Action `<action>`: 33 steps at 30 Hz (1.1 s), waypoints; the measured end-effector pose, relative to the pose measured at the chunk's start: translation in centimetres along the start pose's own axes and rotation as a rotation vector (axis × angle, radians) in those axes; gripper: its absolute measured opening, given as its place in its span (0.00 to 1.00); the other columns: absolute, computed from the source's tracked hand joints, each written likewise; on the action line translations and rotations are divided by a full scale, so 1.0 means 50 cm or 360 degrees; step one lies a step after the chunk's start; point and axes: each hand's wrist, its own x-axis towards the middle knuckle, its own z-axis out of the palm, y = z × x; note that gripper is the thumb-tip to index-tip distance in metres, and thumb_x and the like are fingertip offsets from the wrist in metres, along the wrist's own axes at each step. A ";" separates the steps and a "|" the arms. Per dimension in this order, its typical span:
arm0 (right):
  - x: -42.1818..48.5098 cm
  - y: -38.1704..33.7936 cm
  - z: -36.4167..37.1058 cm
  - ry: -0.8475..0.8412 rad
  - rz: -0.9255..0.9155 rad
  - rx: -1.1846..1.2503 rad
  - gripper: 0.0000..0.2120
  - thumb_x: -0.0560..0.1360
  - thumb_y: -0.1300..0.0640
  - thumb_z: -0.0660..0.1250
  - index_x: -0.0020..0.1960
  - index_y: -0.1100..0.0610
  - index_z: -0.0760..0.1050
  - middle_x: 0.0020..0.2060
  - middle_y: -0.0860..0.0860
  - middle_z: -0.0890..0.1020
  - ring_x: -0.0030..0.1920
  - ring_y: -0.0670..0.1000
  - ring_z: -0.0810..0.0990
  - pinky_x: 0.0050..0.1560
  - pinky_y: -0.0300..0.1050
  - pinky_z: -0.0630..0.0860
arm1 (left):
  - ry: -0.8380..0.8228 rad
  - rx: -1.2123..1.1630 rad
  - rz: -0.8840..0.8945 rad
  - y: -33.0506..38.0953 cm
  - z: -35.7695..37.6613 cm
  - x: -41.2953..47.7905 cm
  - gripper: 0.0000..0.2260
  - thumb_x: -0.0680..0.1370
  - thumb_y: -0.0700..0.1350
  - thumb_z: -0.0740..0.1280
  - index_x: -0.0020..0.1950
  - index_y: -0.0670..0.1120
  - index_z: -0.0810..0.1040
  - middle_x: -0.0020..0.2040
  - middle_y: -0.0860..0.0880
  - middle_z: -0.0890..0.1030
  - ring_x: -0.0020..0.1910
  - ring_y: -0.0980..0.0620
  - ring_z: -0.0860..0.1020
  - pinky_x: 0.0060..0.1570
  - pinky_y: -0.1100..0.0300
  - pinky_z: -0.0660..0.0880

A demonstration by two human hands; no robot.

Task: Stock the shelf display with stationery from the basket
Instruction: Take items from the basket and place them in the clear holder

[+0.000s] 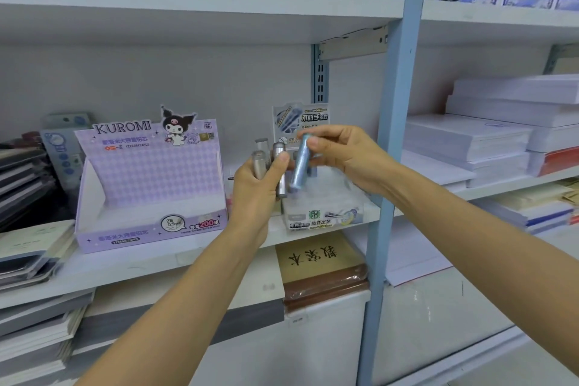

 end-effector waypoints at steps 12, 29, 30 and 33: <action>0.049 0.073 -0.041 0.0601 -0.0048 -0.1024 0.10 0.77 0.65 0.68 0.57 0.60 0.80 0.45 0.51 0.81 0.47 0.52 0.80 0.58 0.50 0.79 | -0.0101 -0.0001 -0.0053 -0.008 -0.049 0.006 0.09 0.79 0.54 0.65 0.51 0.49 0.76 0.37 0.51 0.85 0.31 0.58 0.79 0.29 0.68 0.74; 0.065 0.120 -0.056 0.0485 0.0024 -0.1518 0.04 0.73 0.64 0.72 0.44 0.56 0.80 0.42 0.53 0.82 0.38 0.49 0.79 0.43 0.43 0.74 | -0.0223 0.0068 -0.0197 -0.032 -0.055 0.022 0.05 0.79 0.46 0.65 0.53 0.49 0.76 0.36 0.53 0.82 0.39 0.53 0.76 0.34 0.64 0.73; 0.065 0.121 -0.051 0.0495 0.0021 -0.1592 0.02 0.74 0.63 0.71 0.44 0.57 0.81 0.43 0.53 0.81 0.39 0.49 0.78 0.45 0.42 0.72 | -0.0238 0.0066 -0.0205 -0.032 -0.055 0.021 0.06 0.78 0.45 0.64 0.54 0.49 0.76 0.36 0.53 0.82 0.39 0.52 0.76 0.33 0.64 0.72; 0.061 0.107 -0.036 0.0559 -0.0046 -0.1591 0.06 0.77 0.60 0.68 0.51 0.59 0.82 0.45 0.49 0.76 0.45 0.50 0.77 0.48 0.36 0.73 | -0.0249 0.0070 -0.0203 -0.032 -0.057 0.019 0.07 0.78 0.44 0.64 0.55 0.48 0.77 0.37 0.53 0.82 0.40 0.52 0.76 0.31 0.65 0.73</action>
